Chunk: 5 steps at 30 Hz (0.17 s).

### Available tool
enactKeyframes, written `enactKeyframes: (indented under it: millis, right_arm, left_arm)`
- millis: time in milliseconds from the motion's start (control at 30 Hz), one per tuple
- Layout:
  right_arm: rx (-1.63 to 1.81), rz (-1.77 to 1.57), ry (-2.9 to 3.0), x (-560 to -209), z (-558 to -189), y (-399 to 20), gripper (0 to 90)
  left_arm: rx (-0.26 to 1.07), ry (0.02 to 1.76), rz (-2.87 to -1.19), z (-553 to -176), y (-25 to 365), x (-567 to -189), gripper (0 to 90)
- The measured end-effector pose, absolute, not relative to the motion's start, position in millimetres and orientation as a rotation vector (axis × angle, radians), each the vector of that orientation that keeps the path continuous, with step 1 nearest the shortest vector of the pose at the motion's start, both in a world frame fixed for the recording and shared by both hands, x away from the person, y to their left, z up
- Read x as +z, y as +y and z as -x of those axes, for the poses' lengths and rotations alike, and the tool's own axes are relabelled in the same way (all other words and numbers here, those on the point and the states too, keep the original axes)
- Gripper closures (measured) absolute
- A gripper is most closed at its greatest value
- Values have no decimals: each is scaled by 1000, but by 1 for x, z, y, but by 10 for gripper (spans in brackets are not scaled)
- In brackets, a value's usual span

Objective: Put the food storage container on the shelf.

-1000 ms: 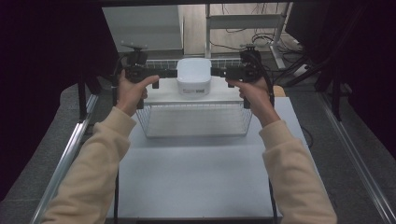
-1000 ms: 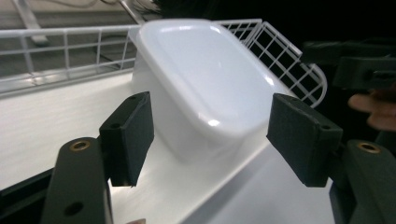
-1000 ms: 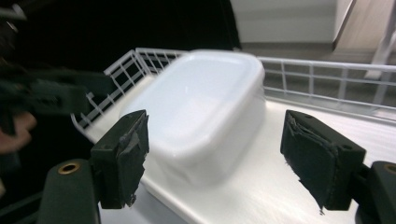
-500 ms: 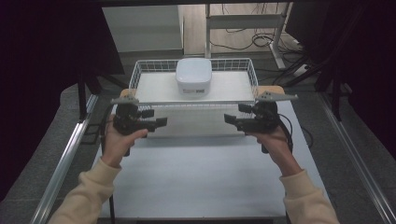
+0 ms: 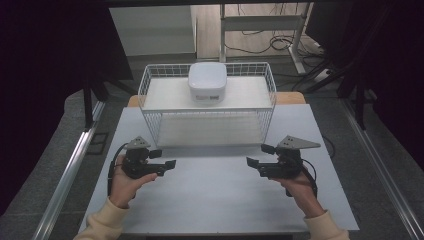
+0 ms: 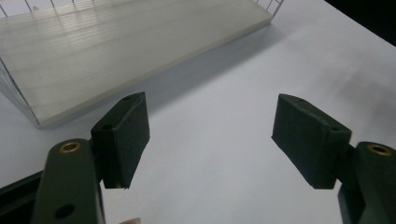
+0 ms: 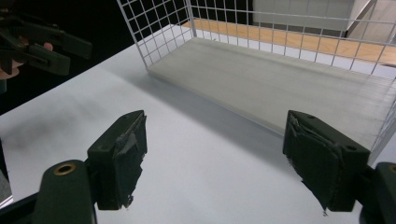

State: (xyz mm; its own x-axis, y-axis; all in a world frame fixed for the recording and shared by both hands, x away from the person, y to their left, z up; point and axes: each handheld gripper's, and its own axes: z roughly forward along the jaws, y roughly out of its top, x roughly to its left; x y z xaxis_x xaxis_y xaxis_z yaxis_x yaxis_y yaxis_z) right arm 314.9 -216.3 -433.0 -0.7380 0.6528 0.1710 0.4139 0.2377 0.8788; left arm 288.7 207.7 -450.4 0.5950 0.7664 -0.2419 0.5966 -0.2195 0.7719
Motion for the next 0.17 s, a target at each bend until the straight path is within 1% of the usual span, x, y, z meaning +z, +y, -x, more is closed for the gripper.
enactKeyframes:
  millis: [167]
  right_arm:
    - [1508, -986, 2272, -430, -313, -216, 211]
  left_arm:
    - [241, 1092, -1915, -288, 209, -450, 264]
